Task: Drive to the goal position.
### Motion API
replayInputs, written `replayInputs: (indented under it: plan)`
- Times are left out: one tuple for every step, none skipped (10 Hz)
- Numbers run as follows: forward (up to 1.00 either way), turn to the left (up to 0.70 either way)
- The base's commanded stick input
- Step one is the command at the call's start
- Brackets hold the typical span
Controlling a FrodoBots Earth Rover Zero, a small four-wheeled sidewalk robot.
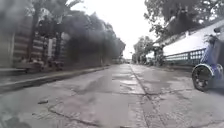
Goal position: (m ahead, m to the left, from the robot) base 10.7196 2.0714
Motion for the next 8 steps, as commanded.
replayInputs:
  plan:
    - [0.7,-0.35]
    - [0.7,-0.35]
    - [0.7,-0.35]
    - [0.7,-0.35]
    - [0.7,-0.35]
    - [0.7,-0.35]
    - [0.7,-0.29]
    - [0.7,0.0]
